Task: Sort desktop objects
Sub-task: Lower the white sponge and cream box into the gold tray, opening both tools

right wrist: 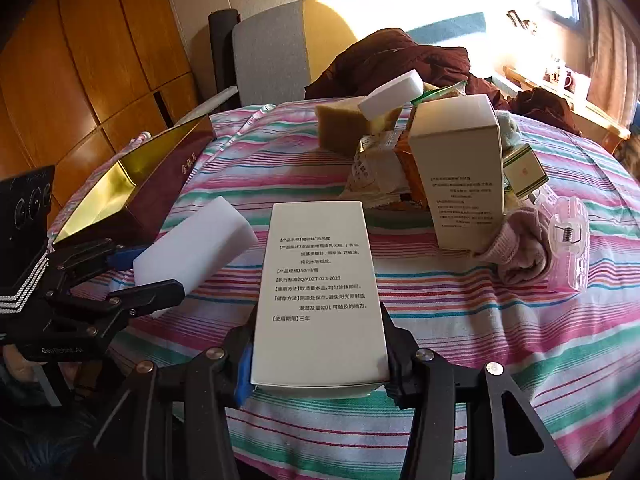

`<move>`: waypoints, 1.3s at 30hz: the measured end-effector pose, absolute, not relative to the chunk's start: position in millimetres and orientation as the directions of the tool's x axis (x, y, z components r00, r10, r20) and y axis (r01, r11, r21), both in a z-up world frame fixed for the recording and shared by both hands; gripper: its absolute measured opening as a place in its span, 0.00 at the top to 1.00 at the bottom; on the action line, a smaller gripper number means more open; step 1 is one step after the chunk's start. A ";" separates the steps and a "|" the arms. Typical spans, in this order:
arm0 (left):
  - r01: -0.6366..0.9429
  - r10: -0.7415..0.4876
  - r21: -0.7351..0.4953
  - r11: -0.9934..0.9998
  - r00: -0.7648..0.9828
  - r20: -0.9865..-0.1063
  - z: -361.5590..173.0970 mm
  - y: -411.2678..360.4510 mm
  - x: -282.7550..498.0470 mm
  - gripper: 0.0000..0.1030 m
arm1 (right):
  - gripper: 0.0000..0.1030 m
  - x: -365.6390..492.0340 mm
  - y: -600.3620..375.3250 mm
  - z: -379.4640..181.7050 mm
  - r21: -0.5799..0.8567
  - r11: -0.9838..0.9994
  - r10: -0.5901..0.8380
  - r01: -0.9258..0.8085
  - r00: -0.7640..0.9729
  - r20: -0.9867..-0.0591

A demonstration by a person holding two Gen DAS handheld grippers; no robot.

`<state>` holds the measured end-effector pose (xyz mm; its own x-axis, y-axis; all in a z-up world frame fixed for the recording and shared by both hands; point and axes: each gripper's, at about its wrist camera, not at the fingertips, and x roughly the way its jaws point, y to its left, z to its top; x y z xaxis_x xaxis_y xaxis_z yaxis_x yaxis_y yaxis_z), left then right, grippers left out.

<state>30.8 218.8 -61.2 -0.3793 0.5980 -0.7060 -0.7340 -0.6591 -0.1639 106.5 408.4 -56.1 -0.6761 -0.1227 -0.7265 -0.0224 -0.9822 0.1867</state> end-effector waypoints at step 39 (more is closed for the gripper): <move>-0.180 0.165 -0.063 -0.982 -0.633 -0.756 -22.5 -16.0 -157.5 0.41 | 0.51 -170.1 168.5 -22.1 0.089 -0.963 -0.218 0.253 -0.546 -0.809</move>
<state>-157.5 -16.0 -22.5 -0.6331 0.1648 -0.7563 -0.1804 -0.9816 -0.0628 -170.1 168.5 -22.1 -0.5456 -0.2184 -0.8091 0.2532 -0.9633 0.0893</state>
